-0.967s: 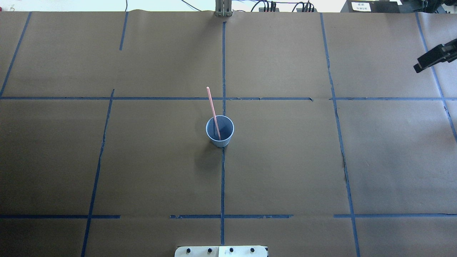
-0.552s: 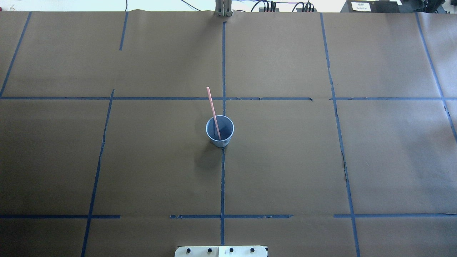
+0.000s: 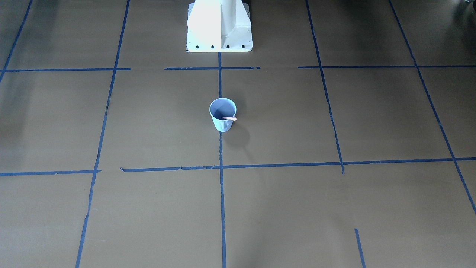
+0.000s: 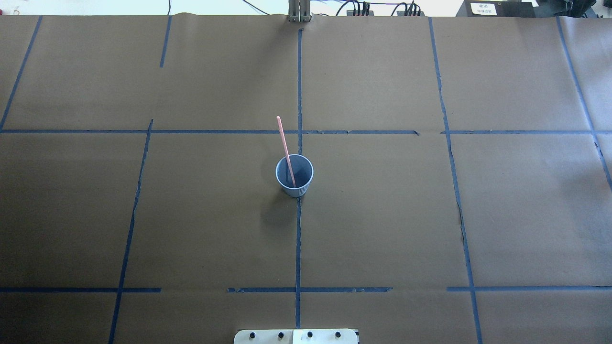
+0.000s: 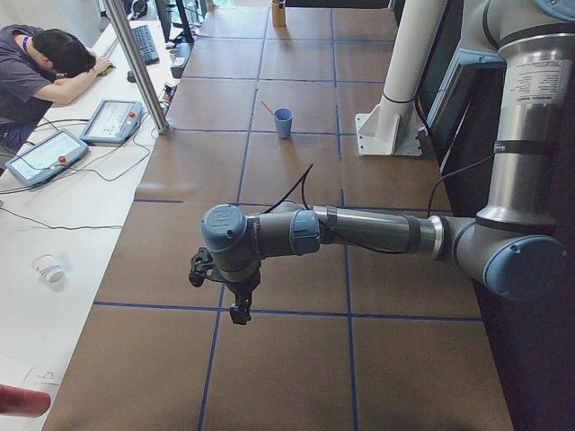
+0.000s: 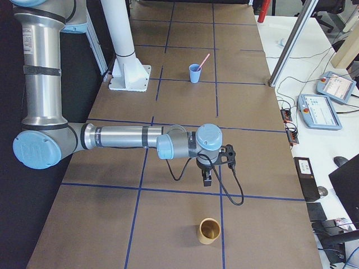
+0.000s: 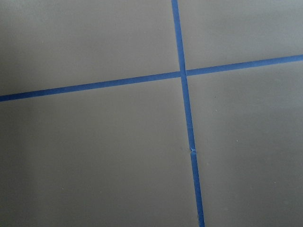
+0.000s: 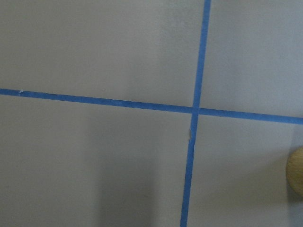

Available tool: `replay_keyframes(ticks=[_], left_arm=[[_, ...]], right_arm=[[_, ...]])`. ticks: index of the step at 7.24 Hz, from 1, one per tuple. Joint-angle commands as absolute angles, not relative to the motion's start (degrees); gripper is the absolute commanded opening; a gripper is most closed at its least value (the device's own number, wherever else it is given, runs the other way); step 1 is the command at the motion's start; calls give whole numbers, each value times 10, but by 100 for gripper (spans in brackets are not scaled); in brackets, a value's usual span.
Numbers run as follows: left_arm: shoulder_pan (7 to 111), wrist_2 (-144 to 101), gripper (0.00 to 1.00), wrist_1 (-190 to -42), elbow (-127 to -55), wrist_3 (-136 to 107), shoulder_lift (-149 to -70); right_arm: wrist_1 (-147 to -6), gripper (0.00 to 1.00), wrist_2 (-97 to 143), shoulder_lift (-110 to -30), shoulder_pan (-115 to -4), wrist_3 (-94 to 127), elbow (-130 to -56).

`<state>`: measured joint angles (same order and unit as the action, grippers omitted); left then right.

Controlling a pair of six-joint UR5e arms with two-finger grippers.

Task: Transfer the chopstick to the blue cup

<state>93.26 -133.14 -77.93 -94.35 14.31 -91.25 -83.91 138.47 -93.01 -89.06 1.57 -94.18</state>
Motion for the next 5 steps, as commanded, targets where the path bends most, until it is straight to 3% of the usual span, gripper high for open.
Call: replay_keyframes(ticks=[1, 5], left_arm=[[933, -1331, 100, -780, -943, 142, -911], [933, -1331, 100, -780, -948, 142, -911]], right_arm=[[-845, 100, 1390, -957, -938, -25, -945], [-901, 100, 1385, -955, -943, -30, -939]])
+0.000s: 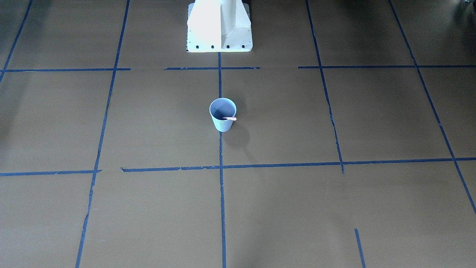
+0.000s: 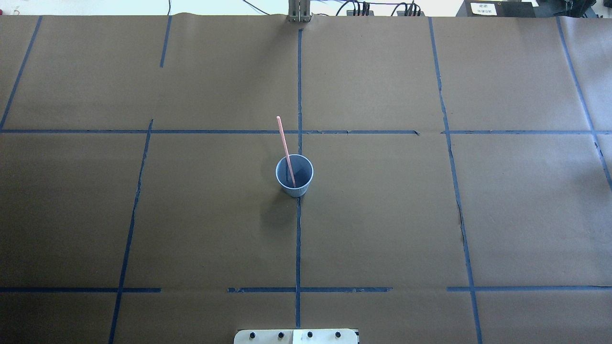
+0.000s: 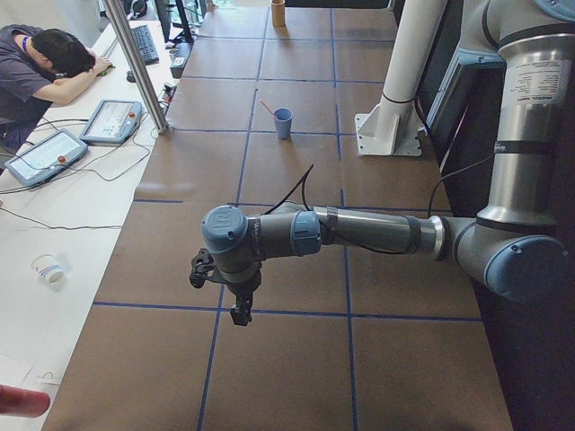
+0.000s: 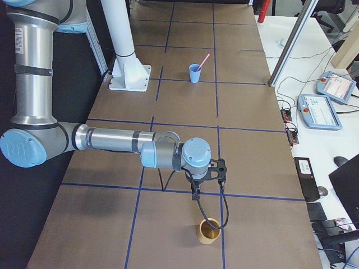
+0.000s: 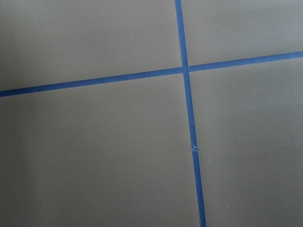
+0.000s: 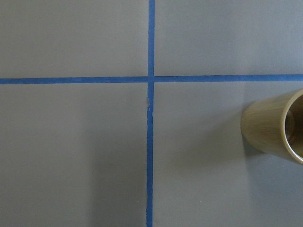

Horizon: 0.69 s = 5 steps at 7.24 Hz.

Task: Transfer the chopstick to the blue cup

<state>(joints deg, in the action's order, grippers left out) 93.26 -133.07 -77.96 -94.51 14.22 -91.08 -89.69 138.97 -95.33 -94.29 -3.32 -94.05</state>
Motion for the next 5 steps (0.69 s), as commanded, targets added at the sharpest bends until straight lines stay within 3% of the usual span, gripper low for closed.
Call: replay_keyframes(ticks=[1, 5], left_arm=[[933, -1331, 100, -779, -947, 142, -909], [933, -1332, 100, -809, -937, 142, -883]], right_arm=[[-900, 100, 1384, -958, -944, -29, -939], [-901, 100, 1383, -958, -944, -28, -939]])
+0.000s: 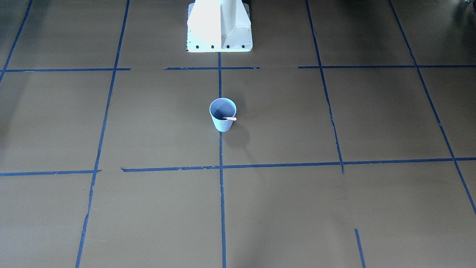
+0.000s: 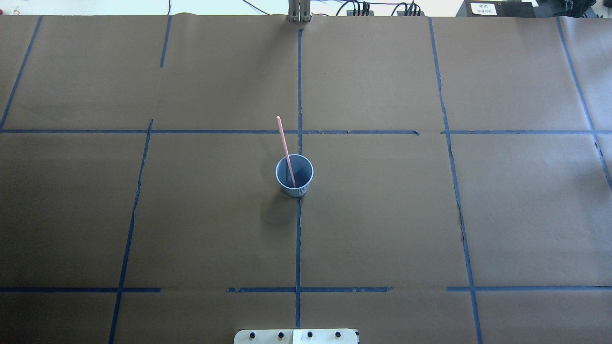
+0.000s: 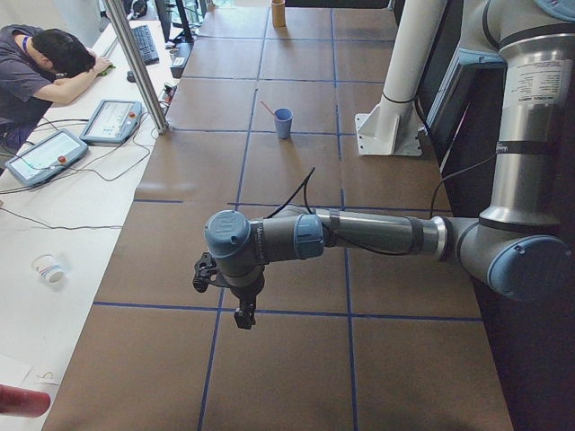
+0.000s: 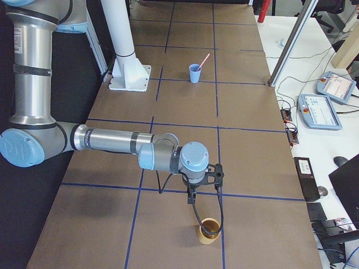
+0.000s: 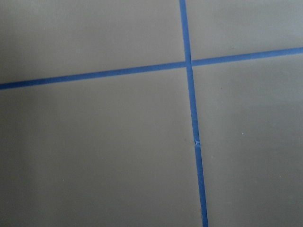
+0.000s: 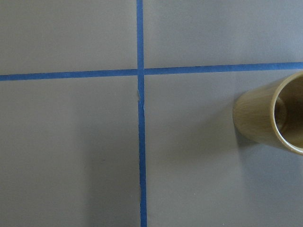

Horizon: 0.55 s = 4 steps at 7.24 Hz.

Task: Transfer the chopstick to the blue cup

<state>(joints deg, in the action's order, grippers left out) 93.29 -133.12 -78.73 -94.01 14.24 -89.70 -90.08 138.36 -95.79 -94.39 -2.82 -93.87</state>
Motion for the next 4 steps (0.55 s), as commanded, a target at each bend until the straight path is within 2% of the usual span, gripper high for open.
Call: replay_keyframes(ticks=[1, 4], left_arm=[[933, -1332, 100, -820, -937, 140, -876], [932, -1331, 100, -891, -902, 64, -875]], right_arm=[[-901, 100, 1383, -958, -944, -28, -939], [-901, 100, 1383, -957, -944, -28, -939]])
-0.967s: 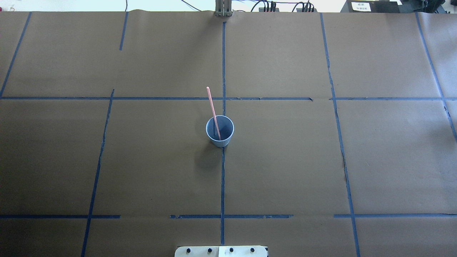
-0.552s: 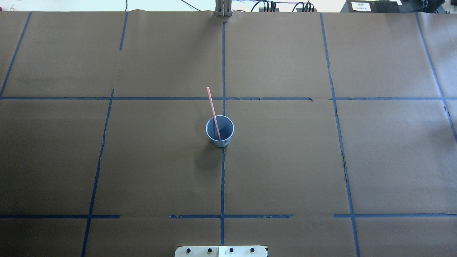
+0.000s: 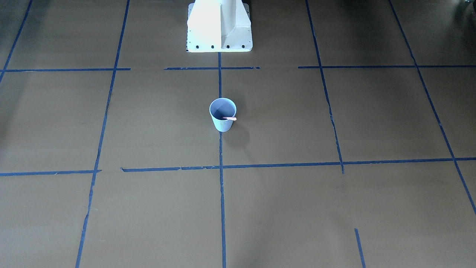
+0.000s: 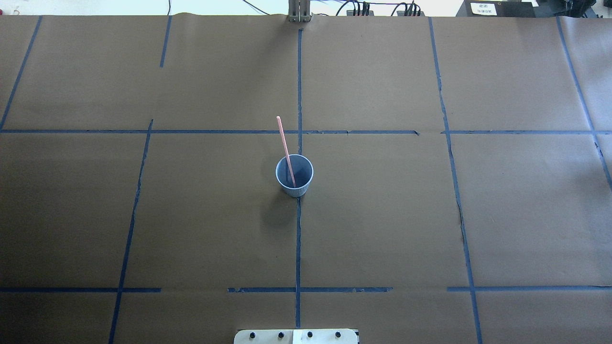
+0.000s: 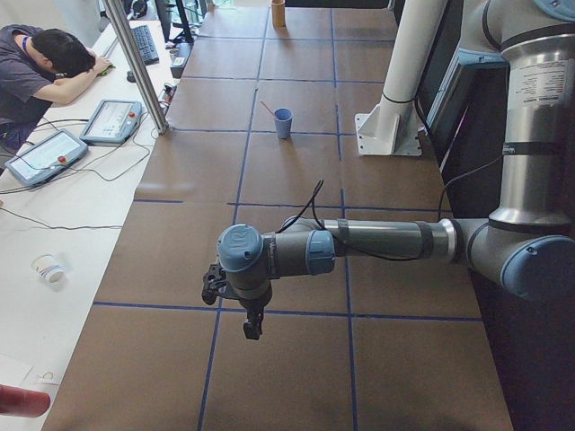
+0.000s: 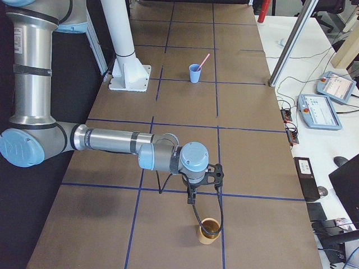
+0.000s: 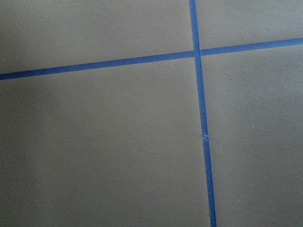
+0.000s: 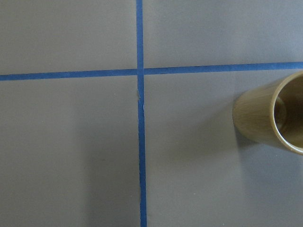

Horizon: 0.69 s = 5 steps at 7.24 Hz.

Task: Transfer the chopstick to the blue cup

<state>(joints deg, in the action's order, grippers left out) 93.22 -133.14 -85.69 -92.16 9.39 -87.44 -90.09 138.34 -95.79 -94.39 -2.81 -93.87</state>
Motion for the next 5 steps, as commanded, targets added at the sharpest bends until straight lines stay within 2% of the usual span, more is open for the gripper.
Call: replay_keyframes(ticks=[1, 5], left_arm=[[931, -1331, 100, -906, -899, 46, -875], [918, -1330, 100, -904, -900, 44, -879]], right_arm=[[-900, 100, 1383, -957, -944, -28, -939], [-901, 100, 1384, -957, -944, -28, -939]])
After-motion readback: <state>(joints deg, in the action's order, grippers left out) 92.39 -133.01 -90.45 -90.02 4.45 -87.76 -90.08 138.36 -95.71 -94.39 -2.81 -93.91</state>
